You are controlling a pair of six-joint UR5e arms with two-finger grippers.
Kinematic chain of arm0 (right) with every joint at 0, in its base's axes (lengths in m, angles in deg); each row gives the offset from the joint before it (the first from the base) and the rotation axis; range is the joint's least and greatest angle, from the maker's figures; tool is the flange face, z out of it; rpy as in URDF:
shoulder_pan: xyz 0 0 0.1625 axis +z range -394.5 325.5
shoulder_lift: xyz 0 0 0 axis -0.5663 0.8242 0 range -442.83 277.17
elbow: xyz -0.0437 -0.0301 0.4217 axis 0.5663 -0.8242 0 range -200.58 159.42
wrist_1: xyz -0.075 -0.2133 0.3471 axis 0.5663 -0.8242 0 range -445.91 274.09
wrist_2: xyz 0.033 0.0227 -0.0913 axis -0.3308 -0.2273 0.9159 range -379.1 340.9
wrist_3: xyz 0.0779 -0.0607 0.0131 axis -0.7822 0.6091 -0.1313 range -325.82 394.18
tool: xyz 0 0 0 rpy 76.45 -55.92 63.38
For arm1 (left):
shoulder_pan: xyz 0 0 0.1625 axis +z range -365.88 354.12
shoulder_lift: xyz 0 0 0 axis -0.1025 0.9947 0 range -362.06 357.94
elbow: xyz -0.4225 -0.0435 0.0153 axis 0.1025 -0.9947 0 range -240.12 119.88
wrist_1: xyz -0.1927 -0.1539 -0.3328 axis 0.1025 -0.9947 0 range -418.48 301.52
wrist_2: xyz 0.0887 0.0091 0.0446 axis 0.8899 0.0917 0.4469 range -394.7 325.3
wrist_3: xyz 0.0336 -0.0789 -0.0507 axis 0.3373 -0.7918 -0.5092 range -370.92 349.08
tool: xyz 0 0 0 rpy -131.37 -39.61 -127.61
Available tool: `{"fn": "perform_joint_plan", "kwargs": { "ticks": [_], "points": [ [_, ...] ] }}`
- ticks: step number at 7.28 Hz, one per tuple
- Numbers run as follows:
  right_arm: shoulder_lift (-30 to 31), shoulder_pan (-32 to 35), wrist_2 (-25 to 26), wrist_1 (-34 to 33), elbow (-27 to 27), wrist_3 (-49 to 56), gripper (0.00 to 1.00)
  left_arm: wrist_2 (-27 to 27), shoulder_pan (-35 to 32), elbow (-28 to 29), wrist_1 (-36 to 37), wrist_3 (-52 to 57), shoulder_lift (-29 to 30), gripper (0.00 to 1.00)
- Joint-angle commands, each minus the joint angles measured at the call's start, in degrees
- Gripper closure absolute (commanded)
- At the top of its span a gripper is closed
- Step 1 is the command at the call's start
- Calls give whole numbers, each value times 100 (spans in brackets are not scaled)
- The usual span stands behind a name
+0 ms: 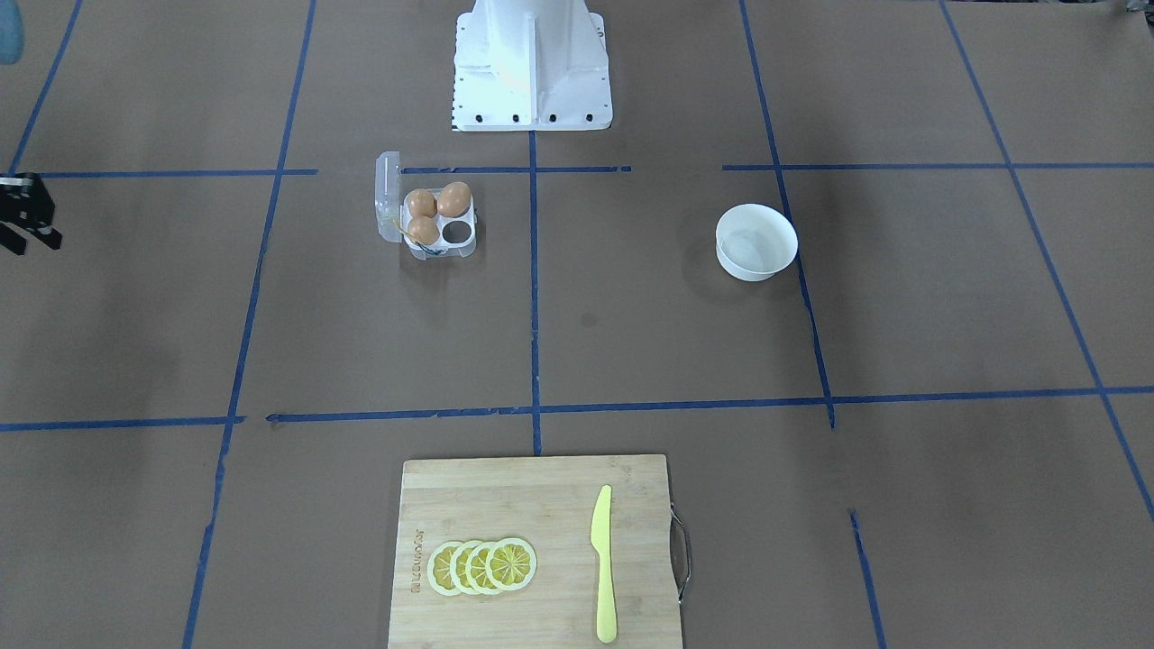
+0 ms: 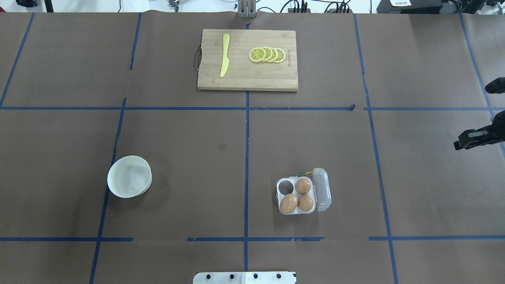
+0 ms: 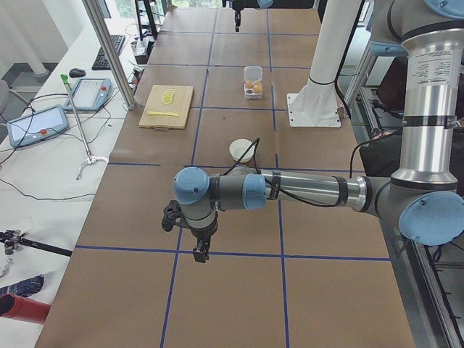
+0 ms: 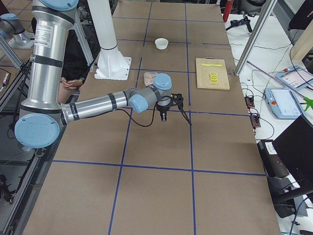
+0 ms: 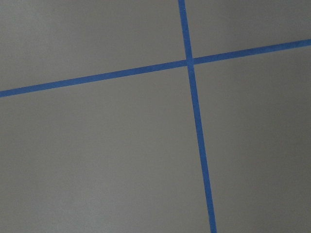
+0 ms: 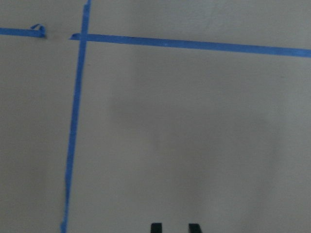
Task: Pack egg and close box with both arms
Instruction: 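Move the right gripper toward the open carton lid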
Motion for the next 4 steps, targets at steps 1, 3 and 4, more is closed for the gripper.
{"fn": "perform_joint_plan", "kwargs": {
  "ticks": [1,3,4],
  "points": [
    [-526,-1147,597,629,104,-2030,100,-4,4,-2,-16,3,47,0],
    [-1299,-2114,1345,597,104,-3141,100,-4,13,-11,-86,3,65,0],
    [-1590,-2597,1749,561,104,-3597,100,-4,13,-2,-139,-6,73,0]
  ]
}}
